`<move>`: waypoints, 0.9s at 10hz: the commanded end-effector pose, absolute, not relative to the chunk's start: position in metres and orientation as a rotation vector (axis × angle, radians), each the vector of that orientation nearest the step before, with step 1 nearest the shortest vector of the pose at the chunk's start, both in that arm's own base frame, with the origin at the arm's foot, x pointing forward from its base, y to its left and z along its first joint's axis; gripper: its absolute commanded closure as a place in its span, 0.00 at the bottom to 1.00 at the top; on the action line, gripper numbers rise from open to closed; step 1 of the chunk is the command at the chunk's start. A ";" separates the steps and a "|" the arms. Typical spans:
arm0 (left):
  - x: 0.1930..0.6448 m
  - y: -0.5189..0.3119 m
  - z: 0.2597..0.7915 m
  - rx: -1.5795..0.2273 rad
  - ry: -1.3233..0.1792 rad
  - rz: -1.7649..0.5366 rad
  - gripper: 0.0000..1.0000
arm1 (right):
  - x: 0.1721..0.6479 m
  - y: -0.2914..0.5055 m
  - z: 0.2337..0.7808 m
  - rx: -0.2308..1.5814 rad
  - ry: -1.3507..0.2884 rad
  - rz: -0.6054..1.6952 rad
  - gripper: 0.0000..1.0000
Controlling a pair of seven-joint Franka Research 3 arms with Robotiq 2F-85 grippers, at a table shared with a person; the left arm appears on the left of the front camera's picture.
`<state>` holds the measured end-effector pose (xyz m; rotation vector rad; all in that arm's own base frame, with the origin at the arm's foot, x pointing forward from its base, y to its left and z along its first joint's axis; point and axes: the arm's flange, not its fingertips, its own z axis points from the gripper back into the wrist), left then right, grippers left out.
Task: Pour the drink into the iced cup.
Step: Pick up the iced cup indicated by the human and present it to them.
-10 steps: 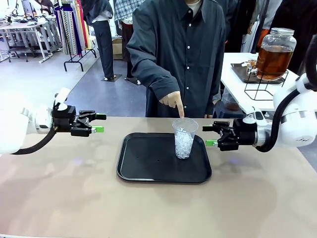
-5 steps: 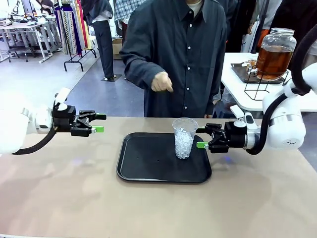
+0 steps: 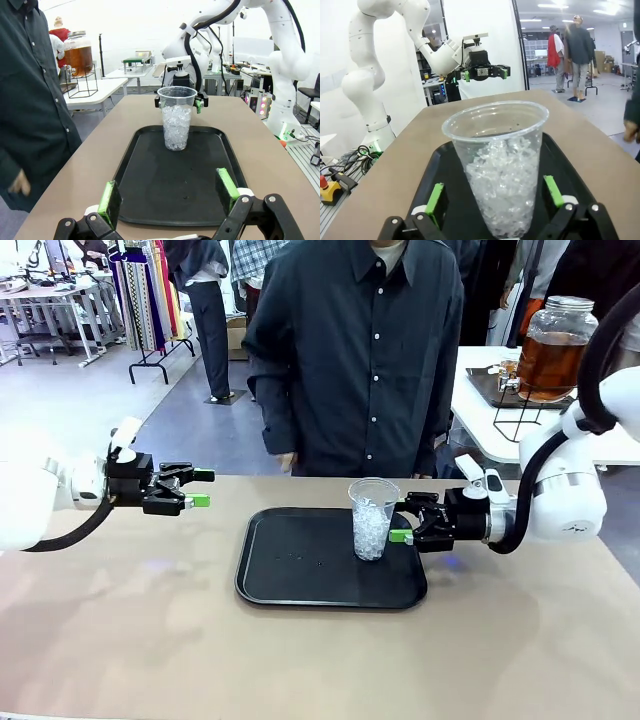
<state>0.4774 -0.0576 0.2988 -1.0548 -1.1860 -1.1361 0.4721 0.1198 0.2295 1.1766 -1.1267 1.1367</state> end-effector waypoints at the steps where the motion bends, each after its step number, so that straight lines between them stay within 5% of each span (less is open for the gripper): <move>1: 0.478 -0.059 0.300 -1.050 -1.183 -1.137 0.00 | 0.475 0.134 0.228 1.176 -1.139 1.155 0.00; 9: 0.478 -0.059 0.300 -1.050 -1.183 -1.137 0.00 | 0.492 0.162 0.225 1.100 -1.173 1.087 0.00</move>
